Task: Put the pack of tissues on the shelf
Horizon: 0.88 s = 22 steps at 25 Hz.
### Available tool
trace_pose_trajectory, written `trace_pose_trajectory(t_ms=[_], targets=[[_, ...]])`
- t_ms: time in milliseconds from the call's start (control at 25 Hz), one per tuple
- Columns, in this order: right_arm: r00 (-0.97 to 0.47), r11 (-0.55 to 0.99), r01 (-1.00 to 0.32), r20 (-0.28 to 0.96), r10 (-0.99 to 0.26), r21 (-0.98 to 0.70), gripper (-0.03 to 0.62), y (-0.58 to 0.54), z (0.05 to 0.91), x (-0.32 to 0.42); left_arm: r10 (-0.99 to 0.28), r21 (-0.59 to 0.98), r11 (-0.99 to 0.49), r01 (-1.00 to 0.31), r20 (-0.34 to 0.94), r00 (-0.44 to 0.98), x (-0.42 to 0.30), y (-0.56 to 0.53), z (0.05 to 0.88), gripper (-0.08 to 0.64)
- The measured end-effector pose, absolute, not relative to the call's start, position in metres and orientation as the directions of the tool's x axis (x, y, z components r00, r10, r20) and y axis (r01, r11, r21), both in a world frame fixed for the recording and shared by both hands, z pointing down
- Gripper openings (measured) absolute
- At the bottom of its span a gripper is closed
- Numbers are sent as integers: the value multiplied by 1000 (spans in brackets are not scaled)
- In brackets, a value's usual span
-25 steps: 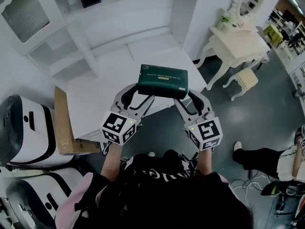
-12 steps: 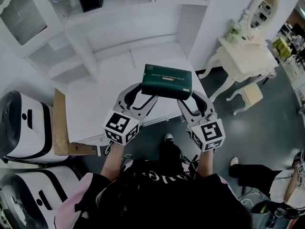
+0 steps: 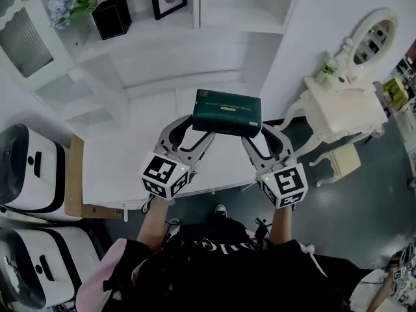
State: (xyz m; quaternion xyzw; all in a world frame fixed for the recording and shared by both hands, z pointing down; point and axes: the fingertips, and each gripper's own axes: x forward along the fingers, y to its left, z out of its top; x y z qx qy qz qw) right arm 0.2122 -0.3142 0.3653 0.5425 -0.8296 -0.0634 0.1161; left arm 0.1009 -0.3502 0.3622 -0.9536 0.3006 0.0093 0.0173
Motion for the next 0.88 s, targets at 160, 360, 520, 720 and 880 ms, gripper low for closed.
trace_pose_trajectory(t_ms=[160,360,520,720,880], targets=[[-409,418,-875,86,-908,246,218,-345,346,241,-586,-71,-806,-588,-51,809,128,-378,339,264],[-436,424,-855,31,-900,298,218,-384,312,272,-584,-87,-803,-590,-87,807,156,-414,307,252],[-452,421,-844,-17,-892,333,218,-411,284,289,-585,-85,-799,-596,-121,802,173,-441,282,252],[-469,417,-830,-60,-881,370,218,-443,254,307,-604,-133,-776,-617,-128,787,190,-470,250,252],[-480,416,-824,-84,-873,385,218,-472,231,318,-614,-164,-761,-628,-129,779,202,-498,227,252]])
